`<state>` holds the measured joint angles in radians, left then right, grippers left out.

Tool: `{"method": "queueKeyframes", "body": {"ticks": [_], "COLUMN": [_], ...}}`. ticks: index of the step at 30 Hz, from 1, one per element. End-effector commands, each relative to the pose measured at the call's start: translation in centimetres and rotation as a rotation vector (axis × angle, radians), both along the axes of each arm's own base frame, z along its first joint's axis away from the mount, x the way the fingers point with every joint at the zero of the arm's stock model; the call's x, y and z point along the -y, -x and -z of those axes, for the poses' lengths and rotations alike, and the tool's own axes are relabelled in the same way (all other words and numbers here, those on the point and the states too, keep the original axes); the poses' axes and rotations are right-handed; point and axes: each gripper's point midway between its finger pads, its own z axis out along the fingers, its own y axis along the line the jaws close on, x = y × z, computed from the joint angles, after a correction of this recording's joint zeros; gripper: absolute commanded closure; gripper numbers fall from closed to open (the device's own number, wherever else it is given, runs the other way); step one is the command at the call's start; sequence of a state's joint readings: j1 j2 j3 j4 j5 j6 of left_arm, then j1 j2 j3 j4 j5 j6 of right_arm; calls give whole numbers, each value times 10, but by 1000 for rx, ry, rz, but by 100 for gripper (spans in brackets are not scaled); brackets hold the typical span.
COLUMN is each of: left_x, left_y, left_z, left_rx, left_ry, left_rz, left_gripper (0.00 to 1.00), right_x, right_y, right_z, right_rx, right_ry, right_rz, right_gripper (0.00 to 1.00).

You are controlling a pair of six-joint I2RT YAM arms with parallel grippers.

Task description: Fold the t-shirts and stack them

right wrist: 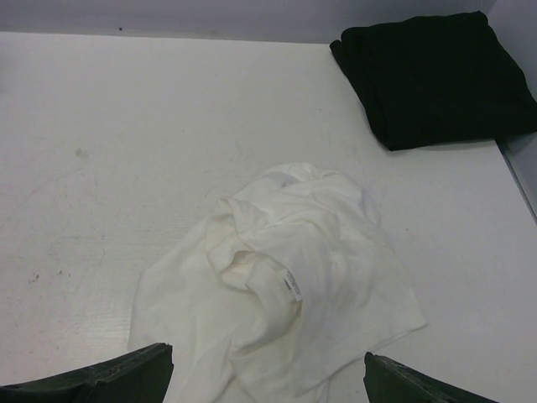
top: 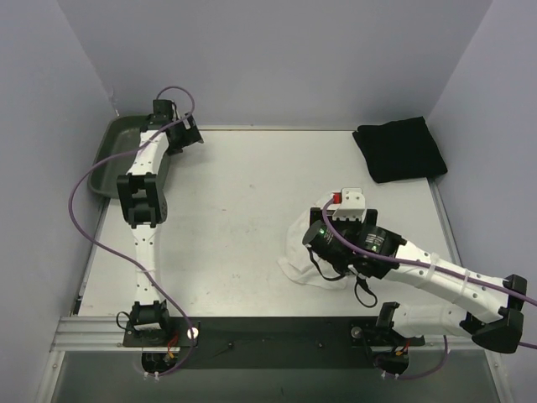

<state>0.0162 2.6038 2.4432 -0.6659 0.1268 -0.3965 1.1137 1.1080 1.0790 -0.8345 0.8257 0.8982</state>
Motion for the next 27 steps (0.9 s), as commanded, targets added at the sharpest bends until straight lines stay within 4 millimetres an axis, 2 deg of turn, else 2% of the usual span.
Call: {"method": "queueKeyframes", "body": {"ticks": [1,2,5,6,8,9,10,11,12,13,14,15,16,17,19,20,21,22,23,24,25,26,27], "left_x": [-45,-41,-21,-12,10,19,43,53,63,76,99,107,112,123,131,131,143,150,146,156,159,159,157], "left_y": [-6,-5,-1,3,11,23,35,45,65,83,99,124,144,172,198,230,245,262,284,302,314,328,342], "left_z": [-71,-76,-113,-141,-170,-205,-204,-211,-248,-222,-224,-251,-214,-235,-237,-216,-215,-205,-190,-178,-172,-179,-151], "left_rx": [122,129,185,230,267,320,297,298,362,289,285,345,267,316,357,324,342,332,319,298,299,328,287], "left_ry": [9,30,67,73,83,93,99,102,104,108,109,108,99,126,176,190,192,187,161,162,171,205,206], "left_rz": [-56,-51,-14,3,33,48,83,99,123,147,185,201,199,207,216,216,244,263,259,293,304,304,305], "left_gripper": [2,3,3,3,2,2,2,2,3,3,3,2,3,3,3,3,2,2,2,2,2,3,3], "right_x": [9,9,6,7,7,7,7,9,10,12,15,17,21,25,31,32,38,43,46,54,56,52,53], "right_y": [2,1,1,0,-3,-3,-4,-6,-7,-8,-9,-10,-8,-10,-7,-8,-9,-10,-9,-13,-15,-19,-22], "right_z": [-20,-22,-22,-22,-18,-16,-12,-10,-8,-5,-3,-1,6,10,25,30,34,37,44,46,49,54,57], "right_rx": [48,57,65,76,77,71,62,58,54,42,36,31,-1,-16,-60,-75,-92,-103,-132,-143,-157,-172,-192], "right_ry": [48,52,65,73,101,112,127,135,139,160,166,167,162,153,145,138,138,132,139,139,141,111,123], "right_rz": [20,25,24,33,42,46,48,56,63,62,72,80,87,104,108,107,127,145,137,166,164,158,138], "right_gripper": [0,0,0,0,0,0,0,0,0,0,0,0,0,0,0,2,2,3,3,4,4,7,8]}}
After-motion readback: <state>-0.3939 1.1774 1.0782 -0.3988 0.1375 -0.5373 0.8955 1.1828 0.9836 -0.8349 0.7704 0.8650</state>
